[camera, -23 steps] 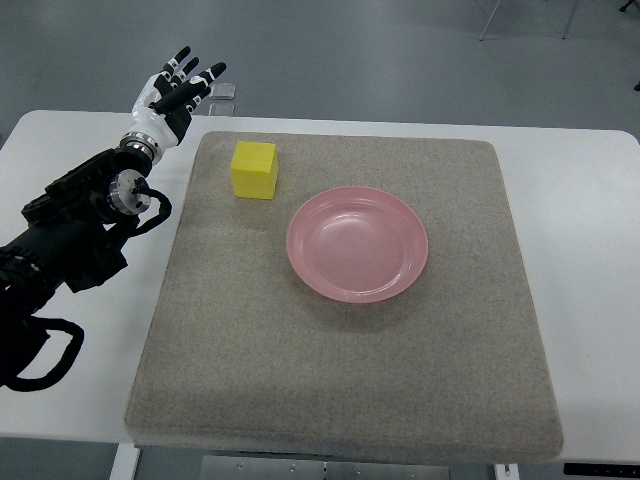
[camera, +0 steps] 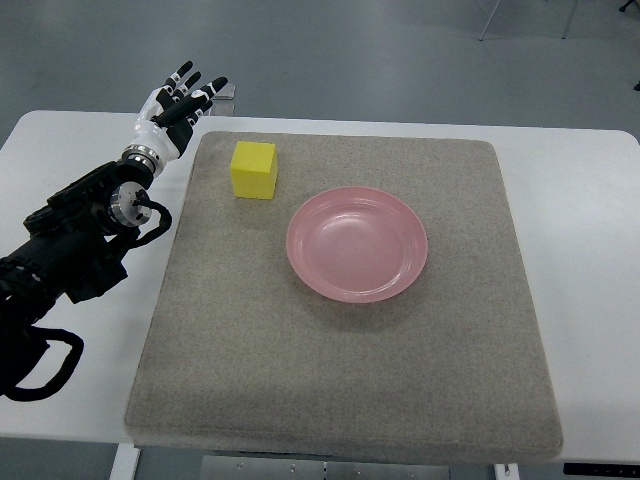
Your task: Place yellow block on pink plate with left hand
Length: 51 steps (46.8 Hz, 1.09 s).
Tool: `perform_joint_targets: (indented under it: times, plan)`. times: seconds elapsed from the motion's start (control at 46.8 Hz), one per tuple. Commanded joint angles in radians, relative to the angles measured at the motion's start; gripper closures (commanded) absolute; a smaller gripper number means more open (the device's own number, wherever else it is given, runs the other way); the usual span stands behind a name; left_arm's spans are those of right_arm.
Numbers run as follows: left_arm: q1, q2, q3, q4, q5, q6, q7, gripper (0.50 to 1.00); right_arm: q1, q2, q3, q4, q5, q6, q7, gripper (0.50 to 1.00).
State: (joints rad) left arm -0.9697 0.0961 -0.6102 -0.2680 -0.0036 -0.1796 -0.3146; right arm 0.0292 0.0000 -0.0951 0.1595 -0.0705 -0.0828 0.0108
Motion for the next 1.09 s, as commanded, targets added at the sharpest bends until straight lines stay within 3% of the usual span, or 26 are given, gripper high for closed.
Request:
perform_joint_targets:
  times: [0.0,1.07]
  plan:
    - [0.0,-0.001,0.0,0.001,-0.001,0.006,0.0,0.506,0.0,0.0,0.0,0.0,0.0,0.0,0.0,0.576]
    - [-0.044,0.002,0.015,0.003,0.002,0.057,0.018,0.514,0.0,0.0,0.0,0.0,0.0,0.0,0.0,0.576]
